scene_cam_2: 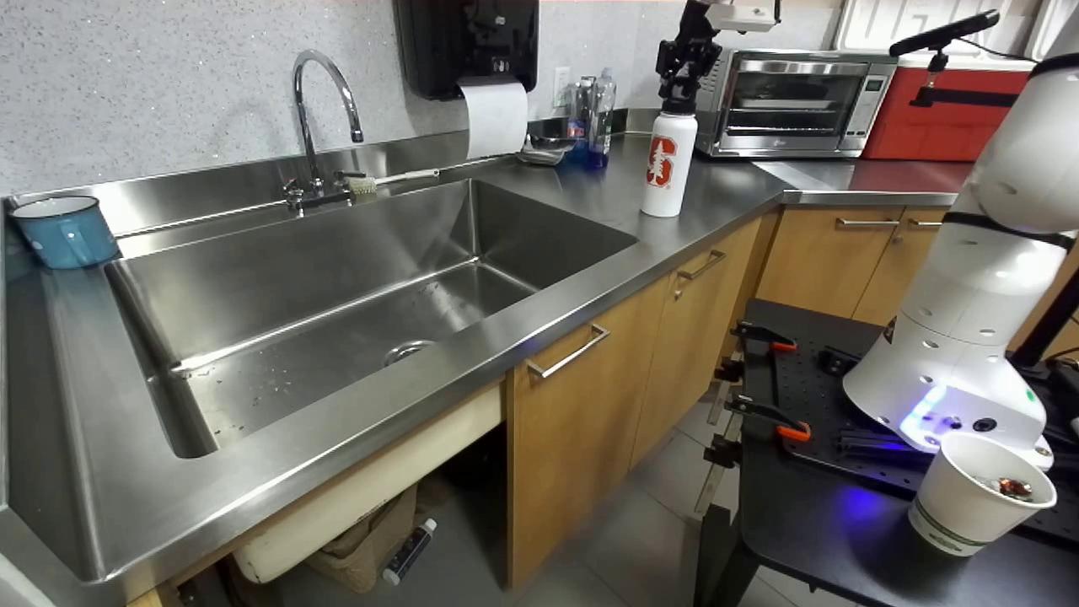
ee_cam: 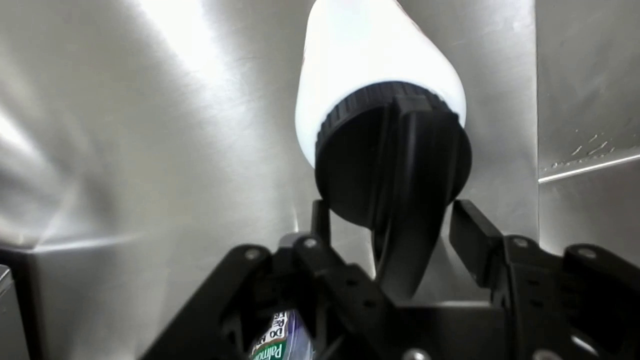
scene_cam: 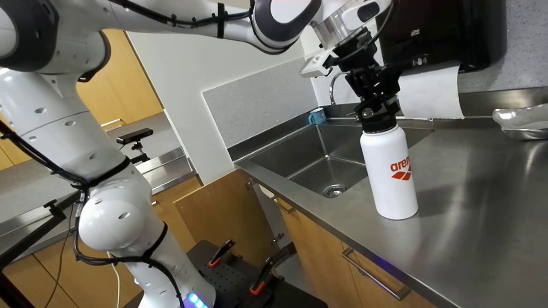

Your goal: Take the lid off the counter and put it on the bottle

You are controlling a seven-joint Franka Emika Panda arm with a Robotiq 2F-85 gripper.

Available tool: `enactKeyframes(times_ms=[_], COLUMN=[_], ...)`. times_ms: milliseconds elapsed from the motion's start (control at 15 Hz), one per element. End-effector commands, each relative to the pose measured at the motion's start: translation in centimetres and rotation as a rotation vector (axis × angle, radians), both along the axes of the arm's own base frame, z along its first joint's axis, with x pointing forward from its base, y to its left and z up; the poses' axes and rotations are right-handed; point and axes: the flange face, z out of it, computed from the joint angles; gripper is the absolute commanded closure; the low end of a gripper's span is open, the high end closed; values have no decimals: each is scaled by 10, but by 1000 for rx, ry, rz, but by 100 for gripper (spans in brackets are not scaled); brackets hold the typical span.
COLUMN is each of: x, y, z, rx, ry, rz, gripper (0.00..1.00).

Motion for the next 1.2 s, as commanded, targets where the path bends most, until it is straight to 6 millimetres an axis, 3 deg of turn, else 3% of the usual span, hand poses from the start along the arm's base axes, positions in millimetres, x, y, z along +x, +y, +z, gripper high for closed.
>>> enactKeyframes(times_ms=[0,67,333,800,1133], x=[-1,-3,-20,-70,-101], y=[2,3,7,13,23], z=[15,20,46,106,126], rx=[-18,-19,-14,-83,-39], ry=[-27,-31,-68,-116,-114], rz=[-7,-5,-5,-3,4], gripper=[5,1,0,0,0])
